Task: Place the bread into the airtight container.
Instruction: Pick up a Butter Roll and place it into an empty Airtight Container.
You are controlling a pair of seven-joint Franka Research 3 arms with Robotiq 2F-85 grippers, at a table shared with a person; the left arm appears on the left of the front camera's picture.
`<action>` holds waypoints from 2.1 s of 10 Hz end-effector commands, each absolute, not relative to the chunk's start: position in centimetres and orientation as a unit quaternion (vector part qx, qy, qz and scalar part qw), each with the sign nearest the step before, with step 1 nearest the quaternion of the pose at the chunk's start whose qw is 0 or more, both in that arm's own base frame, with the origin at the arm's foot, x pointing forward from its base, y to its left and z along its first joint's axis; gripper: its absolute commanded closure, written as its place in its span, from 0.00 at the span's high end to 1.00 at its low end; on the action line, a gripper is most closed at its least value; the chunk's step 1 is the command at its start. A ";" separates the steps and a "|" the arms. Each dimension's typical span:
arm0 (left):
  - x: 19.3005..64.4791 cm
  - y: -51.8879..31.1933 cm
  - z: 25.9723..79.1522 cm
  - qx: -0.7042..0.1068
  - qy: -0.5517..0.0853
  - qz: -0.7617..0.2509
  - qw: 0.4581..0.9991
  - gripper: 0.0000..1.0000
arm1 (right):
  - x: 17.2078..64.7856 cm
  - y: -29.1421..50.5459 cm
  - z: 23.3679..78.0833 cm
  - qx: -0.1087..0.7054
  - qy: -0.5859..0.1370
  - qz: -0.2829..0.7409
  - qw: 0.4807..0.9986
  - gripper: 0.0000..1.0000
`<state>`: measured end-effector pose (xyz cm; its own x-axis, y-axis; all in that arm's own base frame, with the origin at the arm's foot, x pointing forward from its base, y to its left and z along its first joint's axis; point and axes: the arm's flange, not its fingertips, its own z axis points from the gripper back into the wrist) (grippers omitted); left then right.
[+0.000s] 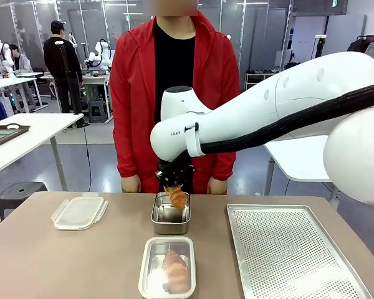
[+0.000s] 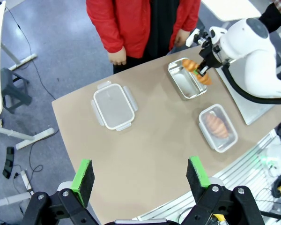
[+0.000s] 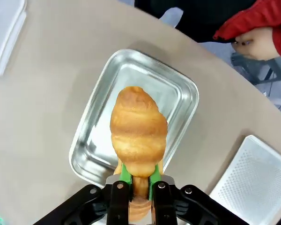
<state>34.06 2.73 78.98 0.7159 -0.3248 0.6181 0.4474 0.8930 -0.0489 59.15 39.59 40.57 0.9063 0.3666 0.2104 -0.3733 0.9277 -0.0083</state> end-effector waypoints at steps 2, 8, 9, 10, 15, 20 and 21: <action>33.9 2.7 79.0 -0.100 -0.314 -0.211 0.920 1.00 | 58.5 40.4 37.4 0.003 -0.127 0.153 0.980 0.17; 33.9 2.7 79.0 -0.100 -0.314 -0.211 0.920 1.00 | 58.8 40.6 35.7 0.006 -0.114 0.141 0.983 1.00; 33.9 2.7 79.0 -0.100 -0.314 -0.211 0.920 1.00 | 58.8 40.7 35.4 0.006 -0.108 0.143 0.984 1.00; 33.9 2.7 79.0 -0.100 -0.314 -0.211 0.920 1.00 | 58.7 40.8 35.3 0.006 -0.107 0.144 0.984 1.00; 33.9 2.7 79.0 -0.100 -0.314 -0.211 0.920 1.00 | 59.0 40.7 35.4 0.010 -0.102 0.160 0.982 0.73; 33.9 2.7 79.0 -0.100 -0.314 -0.211 0.920 1.00 | 59.0 40.7 35.4 0.010 -0.102 0.160 0.982 0.73; 33.9 2.7 79.0 -0.100 -0.314 -0.211 0.920 1.00 | 59.0 40.7 35.4 0.010 -0.102 0.160 0.982 0.73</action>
<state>34.06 2.73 78.98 0.7159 -0.3248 0.6181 0.4474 0.8930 -0.0489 59.02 40.61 35.32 0.9273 0.3131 0.2054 -0.3172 0.9483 -0.0132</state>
